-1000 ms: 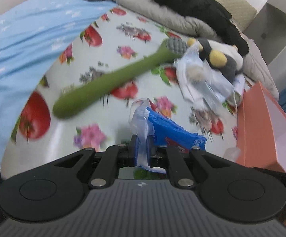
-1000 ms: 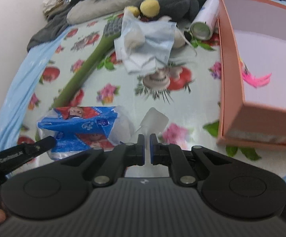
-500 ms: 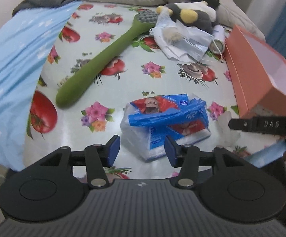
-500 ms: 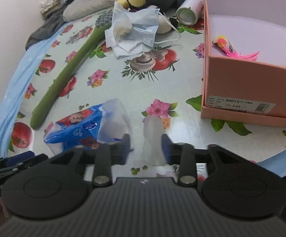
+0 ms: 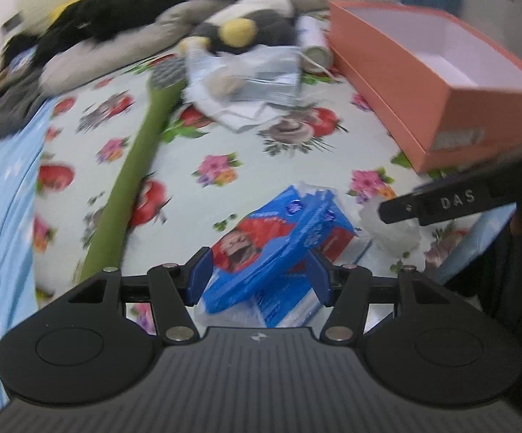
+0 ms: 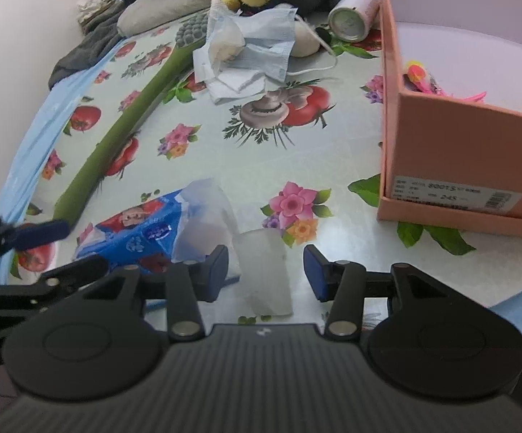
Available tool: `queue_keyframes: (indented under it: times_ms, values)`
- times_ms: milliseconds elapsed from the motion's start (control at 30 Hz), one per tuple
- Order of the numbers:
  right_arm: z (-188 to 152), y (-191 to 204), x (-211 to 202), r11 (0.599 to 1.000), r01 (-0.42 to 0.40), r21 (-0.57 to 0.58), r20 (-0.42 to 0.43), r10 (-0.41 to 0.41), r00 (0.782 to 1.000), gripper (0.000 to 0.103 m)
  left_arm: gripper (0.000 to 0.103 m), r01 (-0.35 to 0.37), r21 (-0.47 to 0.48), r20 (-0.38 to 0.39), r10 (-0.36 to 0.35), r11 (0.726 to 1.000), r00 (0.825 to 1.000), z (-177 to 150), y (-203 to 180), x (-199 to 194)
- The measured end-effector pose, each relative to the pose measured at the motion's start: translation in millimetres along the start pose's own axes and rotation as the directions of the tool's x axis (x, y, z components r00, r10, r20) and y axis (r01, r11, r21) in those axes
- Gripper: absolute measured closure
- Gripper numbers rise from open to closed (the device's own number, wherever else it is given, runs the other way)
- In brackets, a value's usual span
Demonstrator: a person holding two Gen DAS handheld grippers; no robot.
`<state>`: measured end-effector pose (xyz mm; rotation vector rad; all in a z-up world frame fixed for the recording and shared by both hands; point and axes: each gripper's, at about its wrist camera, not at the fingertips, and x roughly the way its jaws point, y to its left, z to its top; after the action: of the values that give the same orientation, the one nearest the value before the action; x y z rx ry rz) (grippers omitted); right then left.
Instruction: Organize soft objects
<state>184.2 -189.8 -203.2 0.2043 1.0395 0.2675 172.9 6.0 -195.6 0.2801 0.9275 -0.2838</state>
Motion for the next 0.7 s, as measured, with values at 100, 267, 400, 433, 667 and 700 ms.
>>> queue_keyframes:
  times_ms: [100, 267, 400, 433, 667, 700]
  values:
    - [1, 0, 7, 1.000, -0.005, -0.012, -0.021, 0.004, 1.000, 0.055, 0.040, 0.005, 0.054, -0.020, -0.004, 0.999, 1.000, 3, -6, 14]
    - [1, 0, 20, 1.000, -0.016, -0.020, -0.059, 0.015, 0.998, 0.063, 0.042, -0.002, 0.031, -0.070, 0.005, 1.000, 0.998, 3, -1, 36]
    - [1, 2, 26, 0.998, -0.044, -0.040, -0.084, 0.041, 0.996, 0.068, 0.056, 0.001, -0.024, -0.089, -0.003, 1.000, 0.996, 1, 5, 44]
    - [1, 2, 27, 0.998, -0.048, -0.044, -0.085, 0.044, 0.995, 0.072, 0.062, 0.000, -0.039, -0.094, -0.003, 0.999, 0.996, 1, 7, 45]
    - [3, 4, 27, 0.996, -0.051, -0.068, -0.089, 0.045, 0.995, 0.078, 0.093, -0.010, -0.169, -0.099, -0.007, 0.986, 0.995, -2, 14, 42]
    - [4, 4, 26, 0.996, -0.051, -0.069, -0.088, 0.045, 0.995, 0.079, 0.094, -0.018, -0.191, -0.096, 0.000, 0.981, 0.995, -2, 14, 40]
